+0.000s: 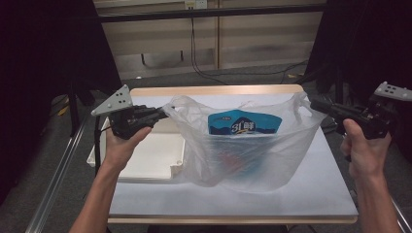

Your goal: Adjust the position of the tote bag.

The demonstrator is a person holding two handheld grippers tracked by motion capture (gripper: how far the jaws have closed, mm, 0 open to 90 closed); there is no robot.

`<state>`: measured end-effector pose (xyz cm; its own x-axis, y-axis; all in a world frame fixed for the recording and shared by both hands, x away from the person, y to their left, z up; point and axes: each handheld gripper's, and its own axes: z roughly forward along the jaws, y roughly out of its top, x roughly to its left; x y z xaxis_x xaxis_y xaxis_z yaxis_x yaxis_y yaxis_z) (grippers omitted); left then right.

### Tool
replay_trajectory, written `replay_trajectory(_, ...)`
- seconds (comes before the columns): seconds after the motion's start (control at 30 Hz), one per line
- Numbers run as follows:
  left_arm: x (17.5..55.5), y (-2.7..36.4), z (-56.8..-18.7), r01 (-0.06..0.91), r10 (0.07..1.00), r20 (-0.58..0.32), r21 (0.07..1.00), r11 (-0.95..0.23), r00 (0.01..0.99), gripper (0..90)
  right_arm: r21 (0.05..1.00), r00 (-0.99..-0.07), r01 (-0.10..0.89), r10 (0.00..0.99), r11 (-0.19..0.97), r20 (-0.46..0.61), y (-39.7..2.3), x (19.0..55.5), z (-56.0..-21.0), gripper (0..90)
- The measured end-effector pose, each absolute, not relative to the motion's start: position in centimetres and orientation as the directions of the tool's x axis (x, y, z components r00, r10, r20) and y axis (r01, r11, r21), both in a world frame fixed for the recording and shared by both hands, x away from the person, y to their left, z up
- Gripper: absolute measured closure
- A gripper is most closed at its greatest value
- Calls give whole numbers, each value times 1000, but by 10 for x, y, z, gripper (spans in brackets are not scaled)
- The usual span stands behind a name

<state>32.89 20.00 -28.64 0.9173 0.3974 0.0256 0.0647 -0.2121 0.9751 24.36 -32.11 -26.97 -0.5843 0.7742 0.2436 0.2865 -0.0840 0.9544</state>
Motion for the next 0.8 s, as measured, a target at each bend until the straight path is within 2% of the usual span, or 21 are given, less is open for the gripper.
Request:
replay_trajectory(0.57, 318, 203, -321, 95, 402, 11, 965, -243, 916, 900, 956, -581, 280, 776, -93, 245, -315, 217, -304, 900)
replay_trajectory(0.8, 316, 209, -339, 121, 396, 9, 945, -303, 918, 900, 946, -569, 312, 780, -89, 261, -317, 211, -326, 900)
